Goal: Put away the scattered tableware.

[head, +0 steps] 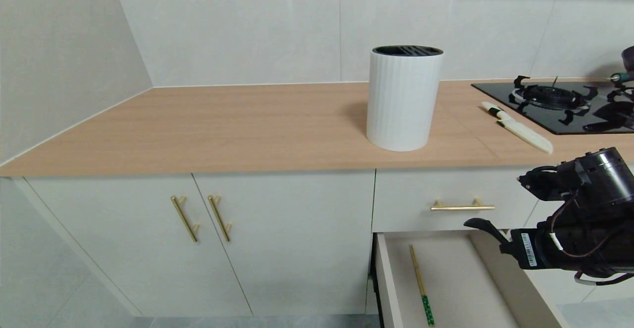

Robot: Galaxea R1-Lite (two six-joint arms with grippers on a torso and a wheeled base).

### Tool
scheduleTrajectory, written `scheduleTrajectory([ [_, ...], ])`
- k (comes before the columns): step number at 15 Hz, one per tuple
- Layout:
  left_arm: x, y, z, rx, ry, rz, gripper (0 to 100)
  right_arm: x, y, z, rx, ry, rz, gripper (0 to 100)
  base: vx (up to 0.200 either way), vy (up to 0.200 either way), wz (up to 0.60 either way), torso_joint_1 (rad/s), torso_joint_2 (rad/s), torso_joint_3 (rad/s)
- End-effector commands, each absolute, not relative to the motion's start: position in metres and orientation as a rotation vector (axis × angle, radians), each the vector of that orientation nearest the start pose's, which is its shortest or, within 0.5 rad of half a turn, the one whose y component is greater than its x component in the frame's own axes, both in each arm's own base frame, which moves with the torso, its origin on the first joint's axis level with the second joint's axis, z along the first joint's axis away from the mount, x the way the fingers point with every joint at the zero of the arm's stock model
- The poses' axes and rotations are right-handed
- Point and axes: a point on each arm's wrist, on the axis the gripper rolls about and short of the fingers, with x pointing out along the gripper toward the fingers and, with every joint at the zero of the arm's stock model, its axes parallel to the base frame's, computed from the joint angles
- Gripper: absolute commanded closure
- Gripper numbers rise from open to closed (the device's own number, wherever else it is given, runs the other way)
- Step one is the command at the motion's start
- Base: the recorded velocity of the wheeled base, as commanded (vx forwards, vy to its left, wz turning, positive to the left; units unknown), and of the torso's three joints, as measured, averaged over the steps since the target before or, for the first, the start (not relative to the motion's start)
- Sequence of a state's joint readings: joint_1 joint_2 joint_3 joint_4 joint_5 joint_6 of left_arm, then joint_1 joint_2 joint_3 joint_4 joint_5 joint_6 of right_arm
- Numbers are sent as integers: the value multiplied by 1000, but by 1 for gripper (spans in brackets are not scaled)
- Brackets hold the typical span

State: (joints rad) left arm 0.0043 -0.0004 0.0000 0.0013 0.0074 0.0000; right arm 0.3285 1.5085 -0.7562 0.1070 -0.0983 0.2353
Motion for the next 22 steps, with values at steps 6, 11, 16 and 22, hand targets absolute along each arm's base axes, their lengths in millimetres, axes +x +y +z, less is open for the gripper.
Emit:
scheduleTrajectory([
  [6,-23,0,75,0,2,12,0,228,76,138,18,938,104,100,0,0,0,-118,456,334],
  [11,-23,0,75,0,2,12,0,232,77,131,12,966,99,100,0,0,0,-51,408,354],
  [16,-23,0,75,0,2,12,0,244,81,113,4,1005,93,100,0,0,0,-2,57,54],
  [22,-23,0,75,0,2,12,0,290,94,41,-5,1044,69,100,0,0,0,0,0,0],
])
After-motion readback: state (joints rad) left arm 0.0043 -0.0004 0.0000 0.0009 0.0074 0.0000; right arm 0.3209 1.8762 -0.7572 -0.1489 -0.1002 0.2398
